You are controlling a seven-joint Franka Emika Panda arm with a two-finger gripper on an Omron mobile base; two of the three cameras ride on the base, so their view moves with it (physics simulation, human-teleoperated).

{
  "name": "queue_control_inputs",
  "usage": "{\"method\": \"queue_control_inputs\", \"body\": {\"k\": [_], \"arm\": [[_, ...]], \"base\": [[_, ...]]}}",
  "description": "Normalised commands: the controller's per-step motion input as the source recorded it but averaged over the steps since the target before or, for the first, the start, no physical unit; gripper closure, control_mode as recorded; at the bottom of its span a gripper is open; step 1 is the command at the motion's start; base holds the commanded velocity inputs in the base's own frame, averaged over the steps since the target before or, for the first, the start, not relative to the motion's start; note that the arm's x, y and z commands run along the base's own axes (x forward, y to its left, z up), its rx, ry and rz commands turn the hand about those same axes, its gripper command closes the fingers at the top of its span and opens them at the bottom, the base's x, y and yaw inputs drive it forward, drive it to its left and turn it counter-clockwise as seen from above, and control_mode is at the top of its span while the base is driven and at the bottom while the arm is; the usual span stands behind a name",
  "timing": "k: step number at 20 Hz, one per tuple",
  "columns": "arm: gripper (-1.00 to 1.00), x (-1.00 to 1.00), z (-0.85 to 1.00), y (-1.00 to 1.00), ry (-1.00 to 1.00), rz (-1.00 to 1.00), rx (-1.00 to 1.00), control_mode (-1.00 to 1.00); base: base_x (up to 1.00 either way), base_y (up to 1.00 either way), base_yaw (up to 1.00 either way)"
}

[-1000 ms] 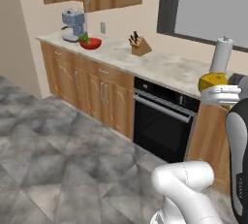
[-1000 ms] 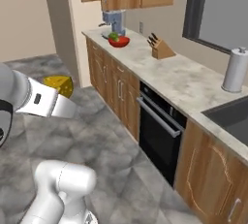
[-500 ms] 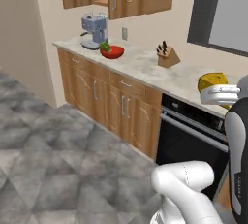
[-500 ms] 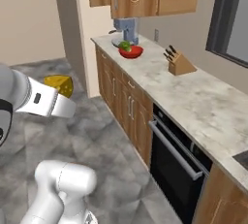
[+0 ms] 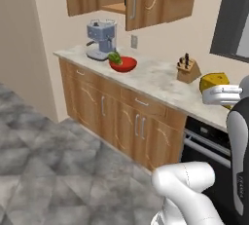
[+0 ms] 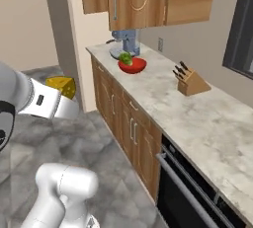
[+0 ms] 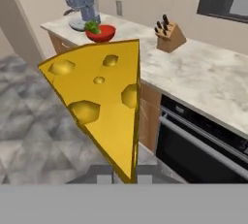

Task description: Pick the cheese from the fridge and the cheese grater from the cabinet and place them next to the salad bowl.

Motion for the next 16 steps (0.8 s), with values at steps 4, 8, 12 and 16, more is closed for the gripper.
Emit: {"method": "queue_control_inputs", "body": {"k": [4,8,12,16], "arm": [[1.0,0.0,0.0,0.0,0.0,0.0,0.0,1.0],[1.0,0.0,0.0,0.0,0.0,0.0,0.0,1.0],[1.0,0.0,0.0,0.0,0.0,0.0,0.0,1.0],[1.0,0.0,0.0,0.0,0.0,0.0,0.0,1.0]], "base": [[1.0,0.28,-0.08],[0.99,0.32,-0.26],[0.77,0.32,-0.42],[0.6,0.53,-0.51]]}}
